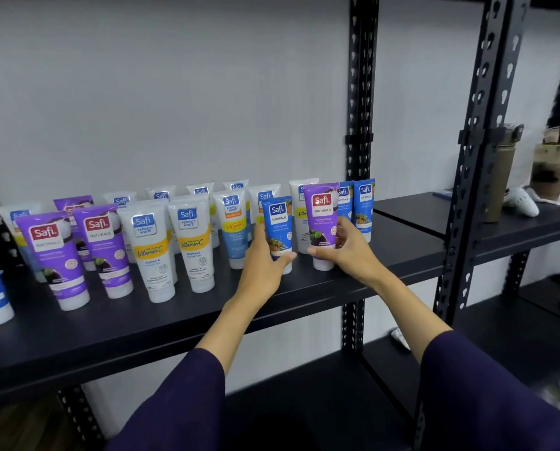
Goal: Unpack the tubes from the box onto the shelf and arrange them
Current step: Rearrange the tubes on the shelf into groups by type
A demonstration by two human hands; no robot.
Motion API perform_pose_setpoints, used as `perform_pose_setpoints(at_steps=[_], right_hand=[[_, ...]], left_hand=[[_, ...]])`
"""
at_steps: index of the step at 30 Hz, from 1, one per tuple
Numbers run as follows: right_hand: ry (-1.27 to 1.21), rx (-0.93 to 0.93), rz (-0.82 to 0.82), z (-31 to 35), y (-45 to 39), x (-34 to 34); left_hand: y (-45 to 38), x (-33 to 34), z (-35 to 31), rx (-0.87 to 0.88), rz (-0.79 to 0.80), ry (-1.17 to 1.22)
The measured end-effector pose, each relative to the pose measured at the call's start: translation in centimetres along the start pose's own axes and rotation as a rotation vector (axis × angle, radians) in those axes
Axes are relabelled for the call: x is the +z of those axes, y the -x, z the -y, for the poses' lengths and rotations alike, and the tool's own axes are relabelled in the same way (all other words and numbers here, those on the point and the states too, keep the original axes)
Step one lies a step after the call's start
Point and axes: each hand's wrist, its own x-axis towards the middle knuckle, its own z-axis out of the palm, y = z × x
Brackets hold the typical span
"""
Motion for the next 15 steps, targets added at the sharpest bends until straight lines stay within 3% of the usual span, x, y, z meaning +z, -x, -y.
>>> perform_pose_setpoints(at_steps=[5, 15], right_hand=[[0.049, -0.016, -0.038, -0.4, 0.1, -0.1], [0.129, -0.09, -0.367, -1.8, 0.9, -7.0]], left_hand=[[0.0, 0.1, -0.2, -0.025, 0.053, -0.017], [-1.8, 8.6, -2.5, -0.001, 0.123, 0.068]])
